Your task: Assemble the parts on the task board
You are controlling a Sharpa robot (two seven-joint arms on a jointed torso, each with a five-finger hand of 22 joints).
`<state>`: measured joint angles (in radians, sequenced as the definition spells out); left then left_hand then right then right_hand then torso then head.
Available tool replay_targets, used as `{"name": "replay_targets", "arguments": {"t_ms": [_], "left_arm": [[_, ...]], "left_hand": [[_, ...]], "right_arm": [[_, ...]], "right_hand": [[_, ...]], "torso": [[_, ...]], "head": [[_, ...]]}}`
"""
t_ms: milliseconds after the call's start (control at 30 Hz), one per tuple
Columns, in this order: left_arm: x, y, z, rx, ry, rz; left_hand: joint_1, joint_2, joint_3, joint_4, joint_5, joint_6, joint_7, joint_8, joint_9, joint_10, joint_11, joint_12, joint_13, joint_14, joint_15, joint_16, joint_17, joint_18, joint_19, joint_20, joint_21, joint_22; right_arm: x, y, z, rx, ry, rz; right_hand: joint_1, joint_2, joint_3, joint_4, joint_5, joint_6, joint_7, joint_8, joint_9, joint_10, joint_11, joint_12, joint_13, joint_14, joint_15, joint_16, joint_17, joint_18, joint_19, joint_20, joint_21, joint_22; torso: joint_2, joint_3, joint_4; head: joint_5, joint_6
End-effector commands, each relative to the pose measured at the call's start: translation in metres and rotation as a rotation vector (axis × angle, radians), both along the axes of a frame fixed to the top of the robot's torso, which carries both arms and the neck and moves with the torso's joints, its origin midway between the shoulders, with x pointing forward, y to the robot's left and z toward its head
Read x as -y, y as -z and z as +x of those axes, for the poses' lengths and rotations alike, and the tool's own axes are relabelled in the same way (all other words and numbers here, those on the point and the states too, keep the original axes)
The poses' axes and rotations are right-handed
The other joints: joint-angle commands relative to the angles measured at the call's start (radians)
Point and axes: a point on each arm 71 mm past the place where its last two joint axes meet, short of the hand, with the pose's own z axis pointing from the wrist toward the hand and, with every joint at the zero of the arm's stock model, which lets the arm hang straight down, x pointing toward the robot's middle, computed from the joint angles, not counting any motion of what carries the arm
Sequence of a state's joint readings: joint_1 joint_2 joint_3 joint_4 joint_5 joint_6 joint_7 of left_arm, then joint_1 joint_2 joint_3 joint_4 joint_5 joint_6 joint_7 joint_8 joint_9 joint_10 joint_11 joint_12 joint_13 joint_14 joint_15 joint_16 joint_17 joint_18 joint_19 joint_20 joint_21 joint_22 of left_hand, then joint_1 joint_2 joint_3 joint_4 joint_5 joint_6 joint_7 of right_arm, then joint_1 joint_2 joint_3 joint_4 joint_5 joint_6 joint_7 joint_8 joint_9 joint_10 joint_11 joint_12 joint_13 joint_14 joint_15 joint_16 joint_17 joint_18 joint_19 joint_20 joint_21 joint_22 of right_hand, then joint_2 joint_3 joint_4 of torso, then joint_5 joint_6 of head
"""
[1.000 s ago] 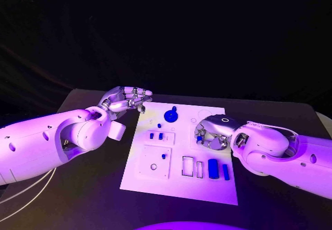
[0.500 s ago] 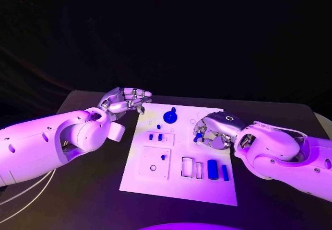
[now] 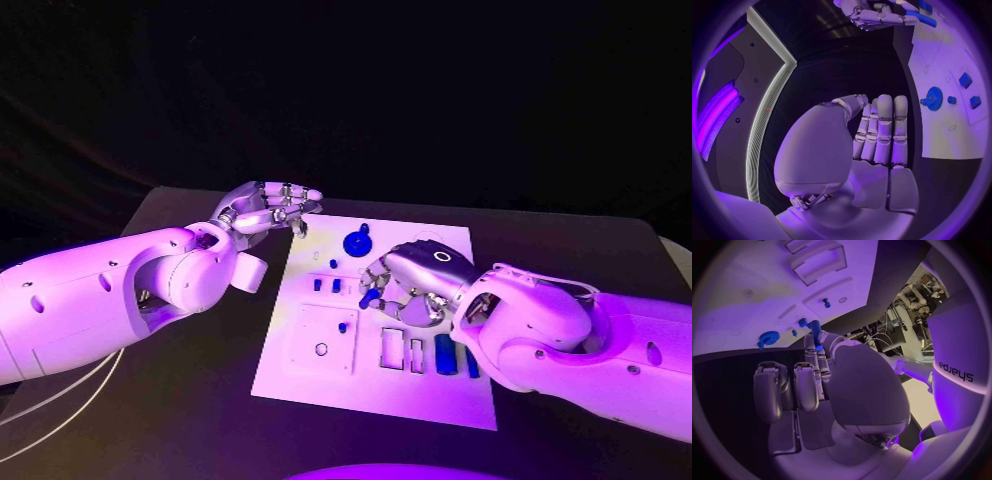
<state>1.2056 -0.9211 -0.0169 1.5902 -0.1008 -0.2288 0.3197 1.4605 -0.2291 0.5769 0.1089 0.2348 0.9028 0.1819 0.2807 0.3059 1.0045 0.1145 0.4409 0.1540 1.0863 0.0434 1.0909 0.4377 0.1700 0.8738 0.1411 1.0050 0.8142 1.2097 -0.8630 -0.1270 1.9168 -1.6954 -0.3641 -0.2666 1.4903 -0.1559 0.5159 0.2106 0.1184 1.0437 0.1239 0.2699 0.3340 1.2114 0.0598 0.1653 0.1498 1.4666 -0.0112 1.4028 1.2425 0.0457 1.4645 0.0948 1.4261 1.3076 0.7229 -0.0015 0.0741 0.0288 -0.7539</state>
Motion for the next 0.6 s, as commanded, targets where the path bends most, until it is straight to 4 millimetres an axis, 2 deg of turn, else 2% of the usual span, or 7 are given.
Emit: {"name": "replay_targets", "arguments": {"t_ms": [33, 267, 467, 600], "left_arm": [[0.004, -0.001, 0.0, 0.004, 0.015, -0.013], [0.007, 0.0, 0.001, 0.003, 0.021, -0.014], [0.009, 0.0, 0.002, 0.002, 0.023, -0.015], [0.01, 0.0, 0.002, 0.002, 0.024, -0.015]], "left_hand": [[-0.005, 0.005, 0.002, -0.002, 0.005, 0.002, 0.002, -0.003, 0.001, -0.008, 0.001, 0.004, 0.002, 0.002, -0.003, -0.005, -0.002, 0.015, -0.002, -0.004, -0.006, -0.002], [-0.005, 0.006, 0.003, -0.002, 0.006, 0.002, 0.002, -0.003, 0.001, -0.008, 0.0, 0.005, 0.002, 0.002, -0.003, -0.005, -0.002, 0.015, -0.001, -0.004, -0.006, -0.002], [-0.005, 0.006, 0.004, -0.002, 0.006, 0.002, 0.002, -0.003, 0.001, -0.008, 0.0, 0.005, 0.002, 0.002, -0.003, -0.005, -0.002, 0.015, -0.001, -0.004, -0.006, -0.002], [-0.005, 0.006, 0.004, -0.002, 0.006, 0.002, 0.002, -0.003, 0.001, -0.008, 0.0, 0.005, 0.002, 0.002, -0.003, -0.005, -0.002, 0.015, -0.001, -0.004, -0.006, -0.002]], "right_arm": [[-0.017, 0.006, -0.006, -0.019, -0.059, 0.031], [-0.047, 0.024, -0.017, -0.066, -0.136, 0.049], [-0.06, 0.04, -0.018, -0.097, -0.16, 0.036], [-0.064, 0.049, -0.016, -0.114, -0.163, 0.02]], "right_hand": [[0.001, -0.008, 0.01, -0.002, 0.006, 0.004, 0.002, 0.015, 0.031, 0.009, 0.001, -0.003, 0.001, 0.04, -0.005, 0.005, -0.001, -0.012, 0.043, -0.007, -0.004, 0.198], [-0.003, -0.009, 0.016, -0.008, 0.011, 0.0, 0.004, 0.016, 0.034, 0.008, 0.002, -0.006, 0.001, 0.04, -0.004, 0.004, -0.004, -0.011, 0.041, -0.007, -0.009, 0.196], [-0.005, -0.01, 0.017, -0.01, 0.012, -0.001, 0.005, 0.016, 0.035, 0.007, 0.003, -0.007, 0.001, 0.039, -0.004, 0.003, -0.005, -0.011, 0.041, -0.007, -0.009, 0.196], [-0.007, -0.011, 0.02, -0.013, 0.014, -0.003, 0.006, 0.017, 0.036, 0.005, 0.004, -0.009, 0.001, 0.039, -0.003, 0.004, -0.005, -0.011, 0.041, -0.007, -0.01, 0.196]], "torso": [[-0.002, -0.0008, 0.0008], [0.001, -0.001, 0.0008], [0.0, -0.0016, -0.0001], [0.001, -0.0001, -0.0001]], "head": [[0.009, -0.003], [0.024, -0.007], [0.032, -0.013], [0.039, -0.017]]}}
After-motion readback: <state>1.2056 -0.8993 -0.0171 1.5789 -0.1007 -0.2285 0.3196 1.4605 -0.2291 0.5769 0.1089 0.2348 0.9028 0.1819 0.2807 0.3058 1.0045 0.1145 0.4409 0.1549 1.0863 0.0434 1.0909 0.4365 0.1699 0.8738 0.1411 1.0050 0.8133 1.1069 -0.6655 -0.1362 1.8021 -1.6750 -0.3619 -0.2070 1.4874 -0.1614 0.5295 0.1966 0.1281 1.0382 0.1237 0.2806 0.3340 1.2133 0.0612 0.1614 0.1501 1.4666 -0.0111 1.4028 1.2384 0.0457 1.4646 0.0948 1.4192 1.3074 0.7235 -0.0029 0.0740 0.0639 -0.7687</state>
